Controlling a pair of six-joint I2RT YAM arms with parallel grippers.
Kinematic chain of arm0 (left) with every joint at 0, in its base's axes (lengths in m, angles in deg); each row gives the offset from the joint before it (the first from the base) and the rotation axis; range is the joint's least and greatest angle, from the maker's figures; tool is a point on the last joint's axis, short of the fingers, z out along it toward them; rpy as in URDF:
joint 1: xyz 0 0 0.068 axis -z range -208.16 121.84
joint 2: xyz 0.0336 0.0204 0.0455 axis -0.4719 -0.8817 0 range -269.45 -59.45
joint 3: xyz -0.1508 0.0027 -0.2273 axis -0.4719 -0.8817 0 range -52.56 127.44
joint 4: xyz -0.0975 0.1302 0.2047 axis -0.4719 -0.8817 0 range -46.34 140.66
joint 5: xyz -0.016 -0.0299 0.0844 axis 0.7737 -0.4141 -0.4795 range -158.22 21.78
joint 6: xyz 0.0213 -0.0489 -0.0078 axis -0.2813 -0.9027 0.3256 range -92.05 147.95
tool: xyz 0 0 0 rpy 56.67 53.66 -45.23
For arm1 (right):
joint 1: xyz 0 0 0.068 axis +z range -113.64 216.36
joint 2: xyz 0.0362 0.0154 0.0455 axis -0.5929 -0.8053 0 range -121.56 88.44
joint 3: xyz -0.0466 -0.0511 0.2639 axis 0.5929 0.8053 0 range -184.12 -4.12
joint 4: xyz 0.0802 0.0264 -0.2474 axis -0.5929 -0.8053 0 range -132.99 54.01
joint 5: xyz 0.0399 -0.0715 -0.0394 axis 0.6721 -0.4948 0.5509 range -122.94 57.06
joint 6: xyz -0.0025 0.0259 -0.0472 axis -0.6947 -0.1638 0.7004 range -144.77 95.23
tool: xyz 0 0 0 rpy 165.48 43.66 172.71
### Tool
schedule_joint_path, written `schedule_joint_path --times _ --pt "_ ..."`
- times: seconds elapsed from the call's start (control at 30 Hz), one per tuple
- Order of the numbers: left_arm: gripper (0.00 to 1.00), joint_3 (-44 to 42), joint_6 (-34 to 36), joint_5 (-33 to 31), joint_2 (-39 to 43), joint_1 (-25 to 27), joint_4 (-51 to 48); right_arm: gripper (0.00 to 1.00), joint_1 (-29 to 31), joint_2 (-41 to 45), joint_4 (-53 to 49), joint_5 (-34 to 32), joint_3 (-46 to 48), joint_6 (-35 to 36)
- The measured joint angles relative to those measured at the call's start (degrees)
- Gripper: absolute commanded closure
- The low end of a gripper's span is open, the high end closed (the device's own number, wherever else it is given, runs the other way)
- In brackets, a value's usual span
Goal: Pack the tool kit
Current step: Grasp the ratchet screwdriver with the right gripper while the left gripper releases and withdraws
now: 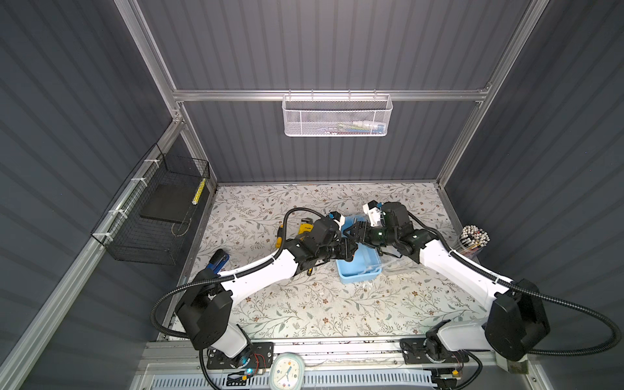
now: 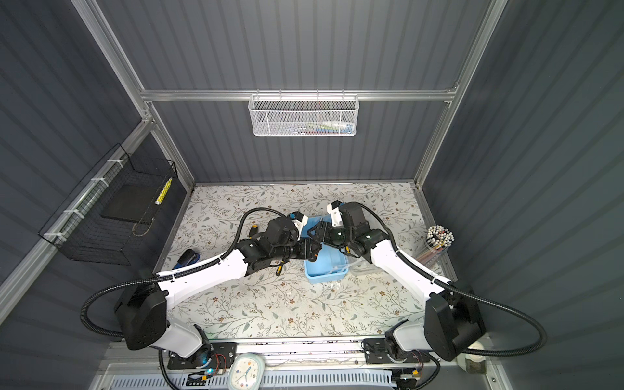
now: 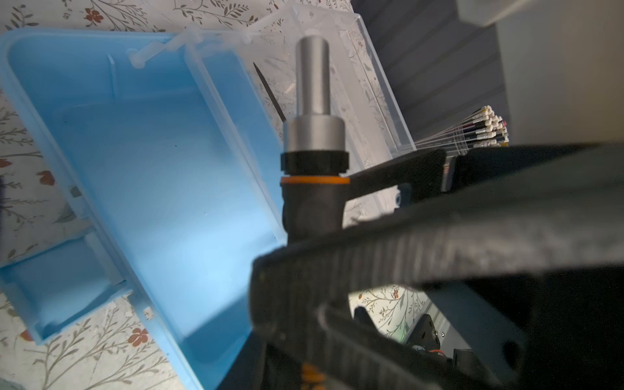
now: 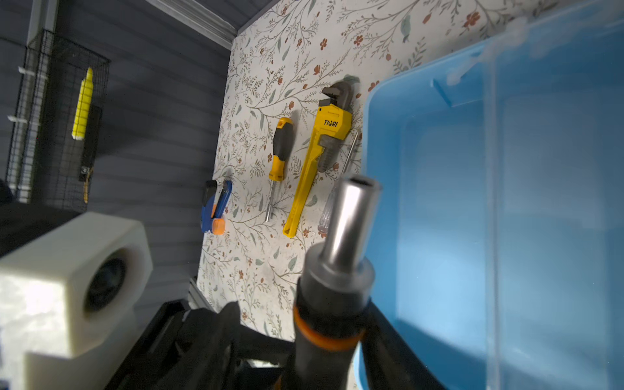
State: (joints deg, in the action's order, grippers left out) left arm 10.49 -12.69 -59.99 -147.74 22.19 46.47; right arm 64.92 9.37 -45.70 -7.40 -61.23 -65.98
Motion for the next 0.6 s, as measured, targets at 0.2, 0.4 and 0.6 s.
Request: schedule_joint_path --times 0.2,0.4,0.6 --pt "0.75 0.0 -0.3 0.0 -0.1 0.0 1.0 0.77 -0.1 0.0 -0.7 -0.7 -0.2 0.4" --pt "0.53 0.3 -0.2 0.2 -0.7 0.0 1.4 0.95 -0.6 0.0 -4.4 -2.0 -1.9 2.3" --pt "0.1 0.5 1.8 -4.8 2.6 0.4 -2.3 0.93 -4.4 2.5 -11.8 -2.7 -5.2 6.5"
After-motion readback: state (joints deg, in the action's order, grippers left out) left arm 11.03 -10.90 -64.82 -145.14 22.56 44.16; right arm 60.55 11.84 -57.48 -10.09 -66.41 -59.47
